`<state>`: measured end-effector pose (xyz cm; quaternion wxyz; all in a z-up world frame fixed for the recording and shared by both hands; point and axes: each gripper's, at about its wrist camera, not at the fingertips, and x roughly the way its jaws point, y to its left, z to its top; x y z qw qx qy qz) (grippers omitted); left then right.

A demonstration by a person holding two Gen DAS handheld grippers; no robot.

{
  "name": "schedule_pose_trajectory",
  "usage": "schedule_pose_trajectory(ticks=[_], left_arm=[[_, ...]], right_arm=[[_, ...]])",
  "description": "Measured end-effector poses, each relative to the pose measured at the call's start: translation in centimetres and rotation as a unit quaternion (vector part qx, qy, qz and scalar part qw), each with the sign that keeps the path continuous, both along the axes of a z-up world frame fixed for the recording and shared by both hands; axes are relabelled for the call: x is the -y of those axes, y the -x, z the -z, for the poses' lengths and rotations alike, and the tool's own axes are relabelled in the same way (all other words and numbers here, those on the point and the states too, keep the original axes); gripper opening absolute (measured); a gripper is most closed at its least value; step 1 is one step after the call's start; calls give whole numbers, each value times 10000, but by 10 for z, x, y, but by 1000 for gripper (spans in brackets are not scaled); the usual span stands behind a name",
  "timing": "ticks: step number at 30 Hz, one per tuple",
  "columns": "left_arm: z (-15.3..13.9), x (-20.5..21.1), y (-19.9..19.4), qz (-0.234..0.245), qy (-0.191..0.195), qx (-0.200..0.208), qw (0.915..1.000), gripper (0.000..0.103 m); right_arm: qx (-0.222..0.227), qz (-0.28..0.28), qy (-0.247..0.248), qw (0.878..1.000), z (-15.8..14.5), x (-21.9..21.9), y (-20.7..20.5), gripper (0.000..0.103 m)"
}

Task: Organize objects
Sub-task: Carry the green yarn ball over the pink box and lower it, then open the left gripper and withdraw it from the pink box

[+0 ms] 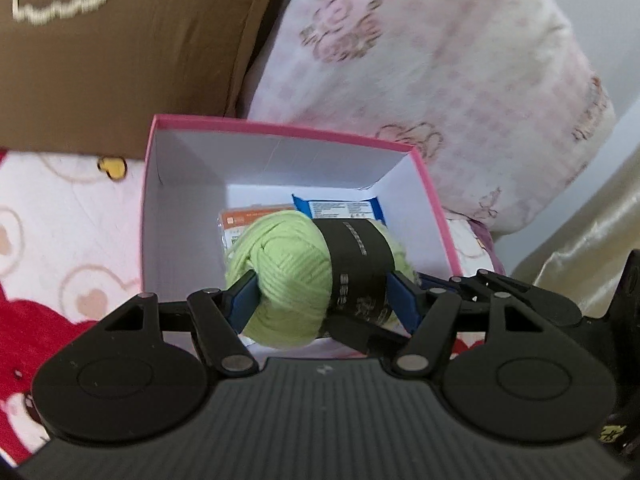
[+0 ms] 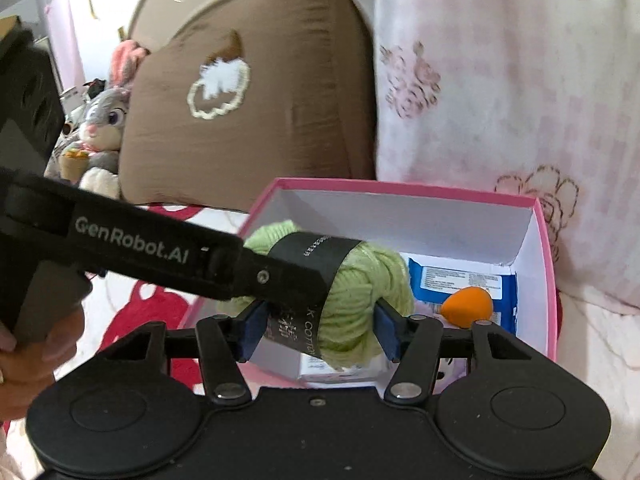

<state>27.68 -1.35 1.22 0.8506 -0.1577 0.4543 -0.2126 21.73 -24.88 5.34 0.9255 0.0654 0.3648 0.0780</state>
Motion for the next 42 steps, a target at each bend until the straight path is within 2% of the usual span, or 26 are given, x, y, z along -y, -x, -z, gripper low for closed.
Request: schedule_pose_trajectory(ticks=[4,8,12,16,18,21,24,33,42], left_arm=[[15,0,-14,-52,125,-183,9997,66],[27,3,-22,-33,86,-336,9994,66],[41,6,-27,-98,0,-395,9992,63],[59,13,-30,-94,-377,-475,9981,58],[67,11,-28,-115,-265,-517,9982,58],[71,11,-24,-113,-263,-398,9988,58],[75,12,-22,-166,-212,-398,9988,58],[44,13,-5,-196,-538,-245,9981,62],[-1,-1,30,-107,-711,-240,9971,64]], right_arm=[[-147,30,-81,9999,17,6,-17,62],[-181,57,-103,9998,31,6,-21,61],[-210,-65,251,9994,41,2,-26,61],[-456,-238,522,9973,62,3,-36,61],[-443,-300,573,9969,71,4,-31,61],[-355,-124,179,9991,75,15,-25,62],[-327,-21,47,9995,76,18,-23,64],[-122,212,-174,9995,50,20,0,65],[-25,225,29,9997,5,5,33,68]])
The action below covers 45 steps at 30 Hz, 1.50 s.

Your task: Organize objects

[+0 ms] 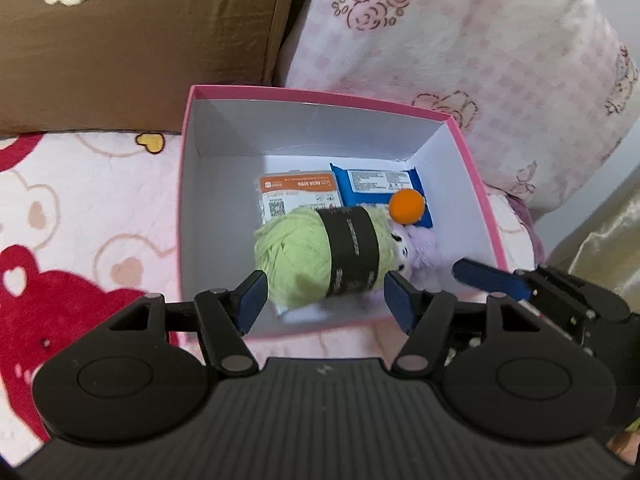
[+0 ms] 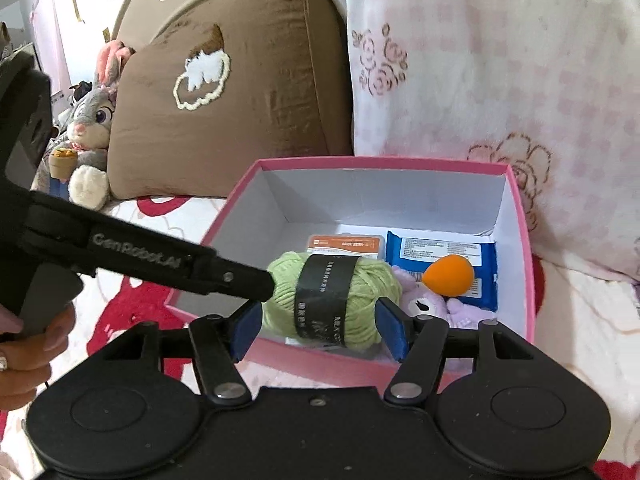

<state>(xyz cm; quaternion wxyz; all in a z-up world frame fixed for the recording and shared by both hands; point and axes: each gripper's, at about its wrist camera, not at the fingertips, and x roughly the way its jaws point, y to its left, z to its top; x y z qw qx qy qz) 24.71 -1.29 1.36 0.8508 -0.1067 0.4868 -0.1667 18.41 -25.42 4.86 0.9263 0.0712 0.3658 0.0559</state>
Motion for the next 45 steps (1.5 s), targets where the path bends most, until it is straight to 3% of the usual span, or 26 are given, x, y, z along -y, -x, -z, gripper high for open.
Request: schedule_pose_trajectory(ticks=[11,17,20,23,34,38,40,45], left_arm=[[-38,-21,59,167,-667,-2,9976,66],[-53,-33,97,130,-789,193,9966,70],[-57,-37,112,87,-1032,278,9942,70],[-62,-43,125,64,-1022,394,9940,76],[-59,-51,153,-102,-1083,456,9930,80],[-54,-51,161,-104,-1037,411,9937,81],[-52,-49,163,-104,-1061,393,9935,82],[-46,-42,167,-50,-1111,368,9931,93]], right_arm=[[8,63,155,9999,-35,-18,49,70],[-107,215,188,9995,-44,-28,76,71],[-223,306,226,9990,-43,-30,87,76],[-295,376,303,9984,-41,-33,95,76],[-167,639,181,9977,-50,-38,126,82],[-136,627,447,9969,-53,-48,131,86],[-155,708,626,9954,-53,-52,132,93],[-323,824,657,9939,-50,-54,133,93]])
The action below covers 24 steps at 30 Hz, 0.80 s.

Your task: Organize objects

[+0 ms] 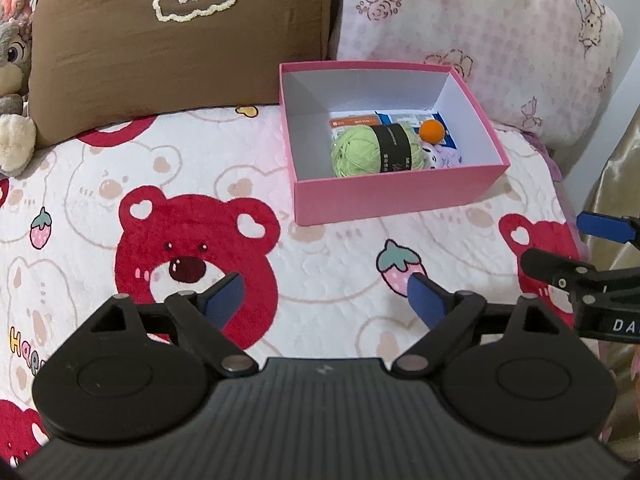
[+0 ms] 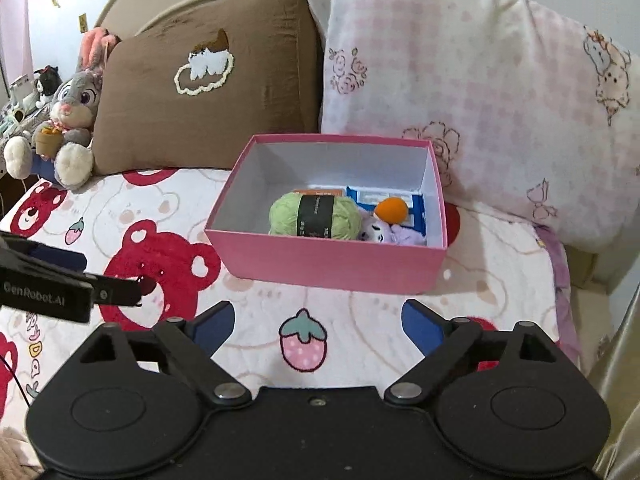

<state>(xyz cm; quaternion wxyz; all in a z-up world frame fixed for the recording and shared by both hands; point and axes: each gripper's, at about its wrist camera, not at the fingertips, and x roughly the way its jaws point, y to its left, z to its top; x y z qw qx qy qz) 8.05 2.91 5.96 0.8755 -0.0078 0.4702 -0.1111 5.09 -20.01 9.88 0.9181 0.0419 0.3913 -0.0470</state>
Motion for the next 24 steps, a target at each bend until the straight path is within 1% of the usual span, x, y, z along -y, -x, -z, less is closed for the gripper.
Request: schedule_pose_trajectory(ticks=[2,4,7,11,14,24], left_arm=[[2,2,0,12,6,-33,10000,98],[5,1,0,-45,22,-107,9999,100],[9,1,-2,-126,49,-269,9995,100],[11,-2,-2,-225,72,-322,9992,100],[9,0,-1,-218,-22,-288,9993,100],[8,6,4,-89,-145,-240,9996,101]], right_arm=[[-70,59,-21,10000,2,1,0,93],[-117,137,-31,9998,4,3,-1,93],[-162,245,-30,9996,6,5,-1,93],[-219,326,-92,9992,9,9,-1,93],[-259,358,-124,9989,10,10,-1,93],[-283,375,-157,9988,9,11,0,93]])
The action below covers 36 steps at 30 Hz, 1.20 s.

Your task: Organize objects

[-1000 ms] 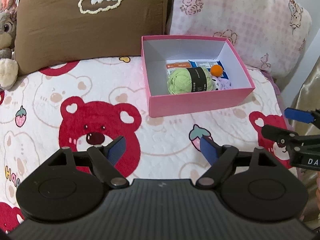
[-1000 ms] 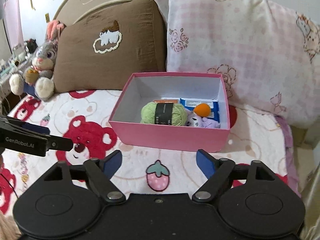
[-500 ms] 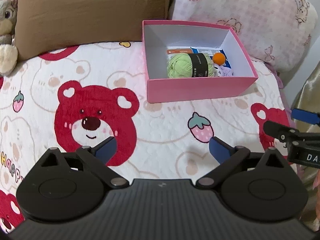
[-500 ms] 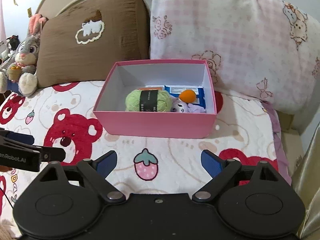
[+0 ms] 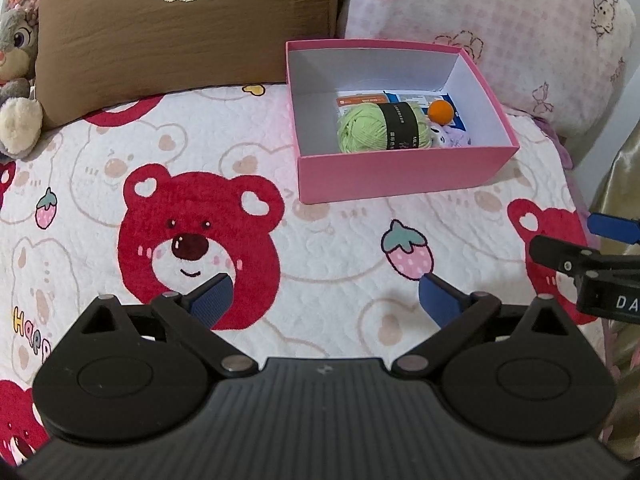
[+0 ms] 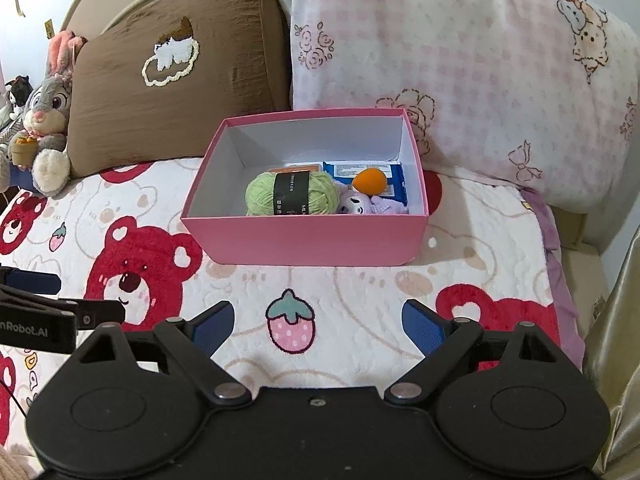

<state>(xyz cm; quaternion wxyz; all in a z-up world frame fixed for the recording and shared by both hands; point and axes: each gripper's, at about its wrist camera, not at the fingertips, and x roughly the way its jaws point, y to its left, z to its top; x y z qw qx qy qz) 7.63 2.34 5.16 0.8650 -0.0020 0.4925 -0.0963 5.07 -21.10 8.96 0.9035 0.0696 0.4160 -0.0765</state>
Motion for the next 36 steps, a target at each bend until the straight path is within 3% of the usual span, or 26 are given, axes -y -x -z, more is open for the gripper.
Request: schedule_pose_trajectory(ticks=[9,36], left_arm=[[-4,-6,3,-188,-64,-76,9998,101],[5,-2,4,-36,-206,-232,9995,102]], right_arm=[[-29,-8,63,10000,-3,-6,8,93],[-151,106,52,9998,-4,-9,11,93]])
